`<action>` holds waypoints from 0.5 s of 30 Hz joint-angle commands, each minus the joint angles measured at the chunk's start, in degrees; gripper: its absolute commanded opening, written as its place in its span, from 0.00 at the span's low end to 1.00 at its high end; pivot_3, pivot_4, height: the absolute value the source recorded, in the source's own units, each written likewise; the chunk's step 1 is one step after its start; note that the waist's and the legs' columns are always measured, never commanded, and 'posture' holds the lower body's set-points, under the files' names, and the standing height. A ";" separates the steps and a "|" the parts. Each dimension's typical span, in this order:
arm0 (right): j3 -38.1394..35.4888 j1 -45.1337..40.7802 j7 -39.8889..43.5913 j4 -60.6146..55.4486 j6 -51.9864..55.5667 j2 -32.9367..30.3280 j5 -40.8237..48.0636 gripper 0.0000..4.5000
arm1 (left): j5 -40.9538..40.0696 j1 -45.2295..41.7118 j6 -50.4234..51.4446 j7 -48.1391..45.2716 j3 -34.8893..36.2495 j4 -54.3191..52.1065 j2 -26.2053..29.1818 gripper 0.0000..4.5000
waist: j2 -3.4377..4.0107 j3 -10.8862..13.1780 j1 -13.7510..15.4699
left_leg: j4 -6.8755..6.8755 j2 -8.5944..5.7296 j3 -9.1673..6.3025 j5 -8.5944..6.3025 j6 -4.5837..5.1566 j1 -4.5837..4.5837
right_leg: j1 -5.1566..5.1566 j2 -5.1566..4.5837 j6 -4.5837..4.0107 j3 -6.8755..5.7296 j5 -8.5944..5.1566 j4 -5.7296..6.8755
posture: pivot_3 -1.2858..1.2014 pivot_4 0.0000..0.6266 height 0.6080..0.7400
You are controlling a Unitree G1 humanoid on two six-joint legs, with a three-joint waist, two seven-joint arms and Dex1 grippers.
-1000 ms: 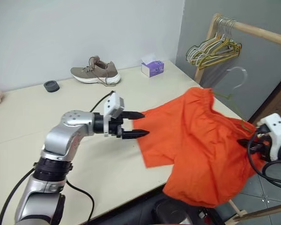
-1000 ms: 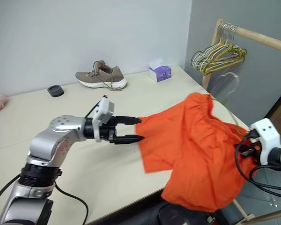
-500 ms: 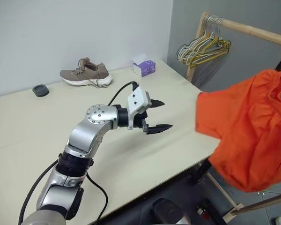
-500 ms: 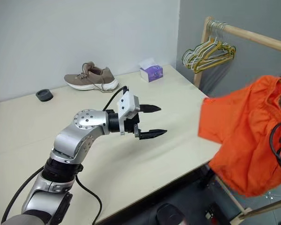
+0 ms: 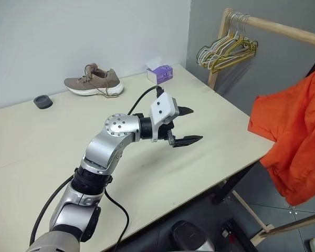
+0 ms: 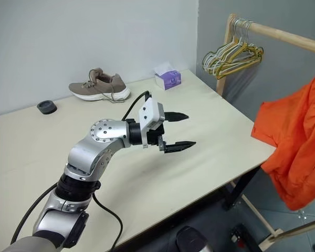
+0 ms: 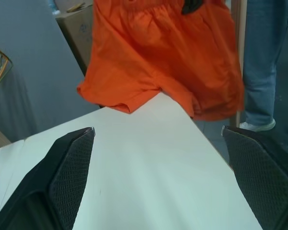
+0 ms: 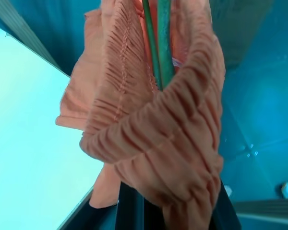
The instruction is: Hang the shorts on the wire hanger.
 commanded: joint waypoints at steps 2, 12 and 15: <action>0.33 -3.83 -1.53 2.71 0.86 -1.20 -0.63 0.00 | -0.86 -2.95 1.76 1.92 0.58 -2.36 -1.38 1.00 | 0.07 0.11 0.02 | 0.01 -0.01 0.06 -0.01 0.01 0.03 | 0.00 0.00 0.00 0.12 0.00 0.00 | 0.31 0.10 1.00; -1.16 -2.88 -3.77 3.22 1.20 1.33 0.75 0.00 | -1.86 -6.19 3.18 2.71 1.24 -1.65 -3.20 1.00 | 0.12 0.09 0.02 | 0.01 -0.01 0.49 -0.06 0.08 0.09 | -0.01 0.00 0.03 0.33 -0.01 0.00 | 0.31 0.08 1.00; -1.50 -3.74 -3.97 2.72 1.20 2.01 1.31 0.00 | -2.94 -7.04 4.34 2.86 1.37 -1.25 -4.16 1.00 | 0.12 0.09 0.01 | 0.02 -0.01 0.54 -0.09 0.12 0.10 | -0.01 0.00 0.05 0.37 -0.02 -0.01 | 0.31 0.07 1.00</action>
